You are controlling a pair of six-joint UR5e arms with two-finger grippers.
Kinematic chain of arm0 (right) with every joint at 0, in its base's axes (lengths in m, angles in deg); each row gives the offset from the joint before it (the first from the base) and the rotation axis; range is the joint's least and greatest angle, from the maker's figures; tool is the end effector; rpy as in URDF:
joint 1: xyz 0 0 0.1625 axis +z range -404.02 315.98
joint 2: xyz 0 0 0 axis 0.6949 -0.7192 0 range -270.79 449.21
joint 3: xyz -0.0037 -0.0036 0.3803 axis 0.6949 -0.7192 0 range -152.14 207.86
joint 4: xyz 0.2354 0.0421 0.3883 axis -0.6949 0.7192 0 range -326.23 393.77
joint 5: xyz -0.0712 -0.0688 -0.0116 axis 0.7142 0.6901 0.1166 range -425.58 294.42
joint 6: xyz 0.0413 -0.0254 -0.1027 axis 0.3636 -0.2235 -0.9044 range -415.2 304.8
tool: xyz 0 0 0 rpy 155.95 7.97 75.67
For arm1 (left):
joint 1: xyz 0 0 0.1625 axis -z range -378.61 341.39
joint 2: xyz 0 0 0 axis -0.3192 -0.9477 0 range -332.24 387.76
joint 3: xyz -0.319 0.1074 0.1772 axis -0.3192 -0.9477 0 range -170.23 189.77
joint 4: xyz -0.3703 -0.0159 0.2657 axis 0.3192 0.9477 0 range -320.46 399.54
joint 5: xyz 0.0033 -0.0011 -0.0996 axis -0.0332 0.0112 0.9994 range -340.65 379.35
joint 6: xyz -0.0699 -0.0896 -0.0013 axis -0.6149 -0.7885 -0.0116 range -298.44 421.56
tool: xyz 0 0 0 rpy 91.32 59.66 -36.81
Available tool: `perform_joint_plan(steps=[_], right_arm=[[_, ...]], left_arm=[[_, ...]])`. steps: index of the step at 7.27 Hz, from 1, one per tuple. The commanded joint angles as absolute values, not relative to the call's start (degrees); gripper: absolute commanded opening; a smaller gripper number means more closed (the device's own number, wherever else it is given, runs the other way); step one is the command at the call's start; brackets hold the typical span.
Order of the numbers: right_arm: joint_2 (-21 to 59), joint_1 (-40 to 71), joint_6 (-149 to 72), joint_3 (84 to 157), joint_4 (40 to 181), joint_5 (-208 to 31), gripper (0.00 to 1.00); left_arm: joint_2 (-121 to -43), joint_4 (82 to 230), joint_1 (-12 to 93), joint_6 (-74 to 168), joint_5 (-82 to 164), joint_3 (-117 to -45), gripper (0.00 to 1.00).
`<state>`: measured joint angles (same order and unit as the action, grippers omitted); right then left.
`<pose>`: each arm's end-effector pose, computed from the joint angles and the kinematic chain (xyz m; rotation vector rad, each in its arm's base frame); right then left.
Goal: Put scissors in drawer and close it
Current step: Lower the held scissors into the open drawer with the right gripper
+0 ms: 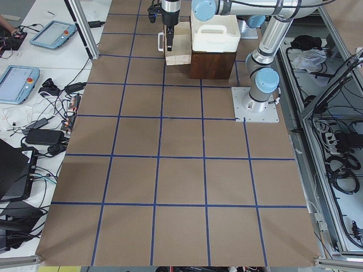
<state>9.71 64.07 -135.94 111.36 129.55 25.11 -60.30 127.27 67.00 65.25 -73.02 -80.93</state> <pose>0.3140 -0.5365 0.3958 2.3655 -2.0267 0.0316 -0.0877 -0.5379 0.4448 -0.0208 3.0948 -0.0901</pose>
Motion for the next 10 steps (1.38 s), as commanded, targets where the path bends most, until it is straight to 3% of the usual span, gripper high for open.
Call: perform_joint_plan(steps=[1,5,10], right_arm=[[13.44,69.35,-128.45,111.35,131.68,25.11,0.29],[16.35,71.38,-128.50,117.22,139.22,25.21,0.27],[18.20,73.66,-126.57,117.59,143.02,25.47,0.29]], left_arm=[[-60.30,127.34,66.99,65.25,-73.03,-80.93,1.00],[-60.30,127.17,66.99,65.25,-72.94,-80.93,1.00],[-60.30,127.26,66.99,65.25,-72.94,-80.93,1.00]])
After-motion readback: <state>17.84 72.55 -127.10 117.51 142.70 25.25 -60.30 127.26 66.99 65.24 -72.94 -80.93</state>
